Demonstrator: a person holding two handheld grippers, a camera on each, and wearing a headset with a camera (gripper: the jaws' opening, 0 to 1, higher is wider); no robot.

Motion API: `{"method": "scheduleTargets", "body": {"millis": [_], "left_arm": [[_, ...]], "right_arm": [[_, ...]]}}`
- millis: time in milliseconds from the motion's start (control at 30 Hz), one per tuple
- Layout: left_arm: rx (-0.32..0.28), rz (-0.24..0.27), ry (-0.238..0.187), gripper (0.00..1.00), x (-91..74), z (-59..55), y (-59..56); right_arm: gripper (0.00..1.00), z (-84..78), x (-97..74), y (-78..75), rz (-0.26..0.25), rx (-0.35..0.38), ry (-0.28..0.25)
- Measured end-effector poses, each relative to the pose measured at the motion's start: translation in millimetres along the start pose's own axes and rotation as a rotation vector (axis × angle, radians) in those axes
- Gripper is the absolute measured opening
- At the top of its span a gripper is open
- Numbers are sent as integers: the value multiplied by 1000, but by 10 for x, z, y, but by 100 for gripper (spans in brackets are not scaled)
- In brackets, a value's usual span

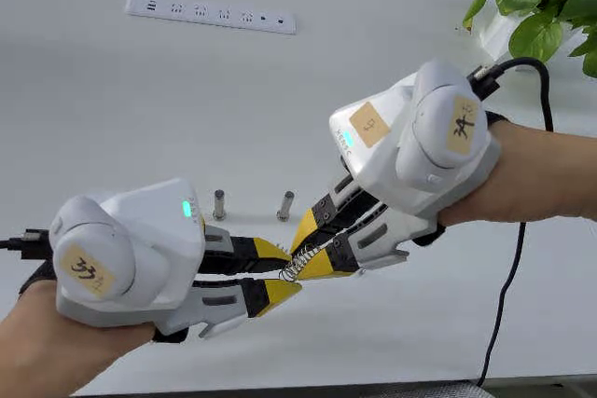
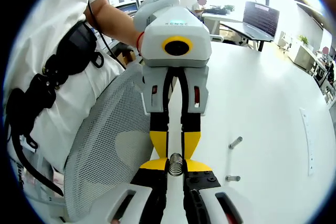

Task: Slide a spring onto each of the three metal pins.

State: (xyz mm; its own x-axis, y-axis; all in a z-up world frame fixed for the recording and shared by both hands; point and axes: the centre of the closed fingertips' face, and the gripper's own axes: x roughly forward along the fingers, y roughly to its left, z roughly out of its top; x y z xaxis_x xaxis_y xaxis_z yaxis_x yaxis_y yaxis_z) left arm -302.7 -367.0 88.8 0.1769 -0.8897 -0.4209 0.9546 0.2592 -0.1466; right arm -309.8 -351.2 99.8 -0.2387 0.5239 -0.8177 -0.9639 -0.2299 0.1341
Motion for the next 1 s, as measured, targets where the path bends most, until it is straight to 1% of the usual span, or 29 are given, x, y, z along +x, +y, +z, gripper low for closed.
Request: {"method": "scheduleTargets", "body": {"millis": [200, 433, 667, 800, 900, 1000], "left_arm": [[-7, 14, -10, 15, -63, -12, 8], [-19, 50, -20, 21, -205, -56, 59], [-29, 106, -21, 26, -387, -130, 173], [-43, 146, -26, 33, -494, -189, 264], [-48, 168, -26, 35, -570, -226, 310], [-42, 194, -31, 39, -635, -242, 362]], "right_arm": [[7, 39, -19, -25, -16, 22, -12], [7, 66, -57, -70, -39, 39, -16], [7, 107, -114, -146, -62, 51, -17], [7, 138, -144, -210, -86, 48, -12], [7, 151, -157, -266, -104, 45, -1], [7, 171, -162, -309, -112, 44, 6]]}}
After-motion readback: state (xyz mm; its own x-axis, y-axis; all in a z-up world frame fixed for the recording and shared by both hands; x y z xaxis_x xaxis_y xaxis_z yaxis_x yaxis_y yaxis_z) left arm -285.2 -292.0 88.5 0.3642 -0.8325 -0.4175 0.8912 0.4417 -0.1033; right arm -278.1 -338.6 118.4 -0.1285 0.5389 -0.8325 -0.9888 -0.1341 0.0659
